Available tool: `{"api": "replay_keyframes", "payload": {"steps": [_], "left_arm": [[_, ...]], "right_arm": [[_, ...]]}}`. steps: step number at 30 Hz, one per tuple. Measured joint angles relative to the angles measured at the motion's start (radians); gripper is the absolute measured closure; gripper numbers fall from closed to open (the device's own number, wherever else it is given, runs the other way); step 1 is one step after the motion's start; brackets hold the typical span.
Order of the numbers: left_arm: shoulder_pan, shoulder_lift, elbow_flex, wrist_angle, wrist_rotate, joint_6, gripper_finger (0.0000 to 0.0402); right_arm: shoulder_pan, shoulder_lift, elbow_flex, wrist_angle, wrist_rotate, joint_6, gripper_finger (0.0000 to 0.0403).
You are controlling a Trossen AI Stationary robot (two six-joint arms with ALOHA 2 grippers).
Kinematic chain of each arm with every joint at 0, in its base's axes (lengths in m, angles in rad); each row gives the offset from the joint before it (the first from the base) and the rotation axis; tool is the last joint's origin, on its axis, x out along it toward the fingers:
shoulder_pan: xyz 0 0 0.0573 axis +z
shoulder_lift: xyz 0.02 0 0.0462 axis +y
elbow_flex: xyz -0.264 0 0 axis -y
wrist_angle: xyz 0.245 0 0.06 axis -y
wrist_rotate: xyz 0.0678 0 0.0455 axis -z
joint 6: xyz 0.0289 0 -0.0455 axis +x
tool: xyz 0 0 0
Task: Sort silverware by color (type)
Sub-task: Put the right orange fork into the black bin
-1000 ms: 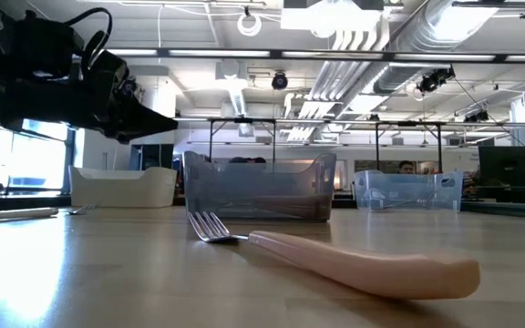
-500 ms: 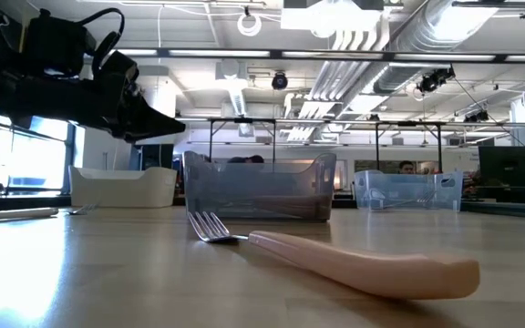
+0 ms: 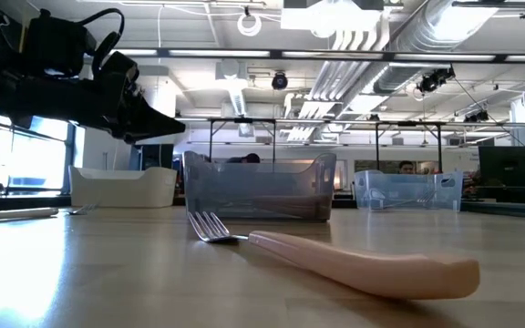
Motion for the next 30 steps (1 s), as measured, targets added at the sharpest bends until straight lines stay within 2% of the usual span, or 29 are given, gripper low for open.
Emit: {"api": "replay_keyframes", "payload": {"steps": [2,8,15,19,24,27,30], "left_arm": [[0.0,0.0,0.0,0.0,0.0,-0.007,0.0401],[0.0,0.0,0.0,0.0,0.021,-0.029,0.0402],[0.0,0.0,0.0,0.0,0.023,-0.043,0.0401],[0.0,0.0,0.0,0.013,0.034,-0.079,0.0402],[-0.001,0.0,-0.025,0.068,0.068,-0.085,0.0402],[0.006,0.0,-0.056,0.155,0.048,-0.078,0.0402],[0.016,-0.012,-0.057,0.16,0.047,-0.075,0.0402]], "right_arm": [[0.0,0.003,0.012,-0.009,0.0,-0.01,0.037],[0.0,0.0,0.07,-0.089,0.016,-0.031,0.037],[-0.003,-0.065,0.127,-0.196,0.037,-0.009,0.0367],[-0.04,-0.1,0.182,-0.282,0.059,-0.049,0.0367],[-0.174,-0.154,0.237,-0.371,0.126,-0.201,0.0367],[-0.316,-0.172,0.261,-0.379,0.145,-0.377,0.0367],[-0.488,-0.175,0.292,-0.377,0.164,-0.581,0.0367]]}}
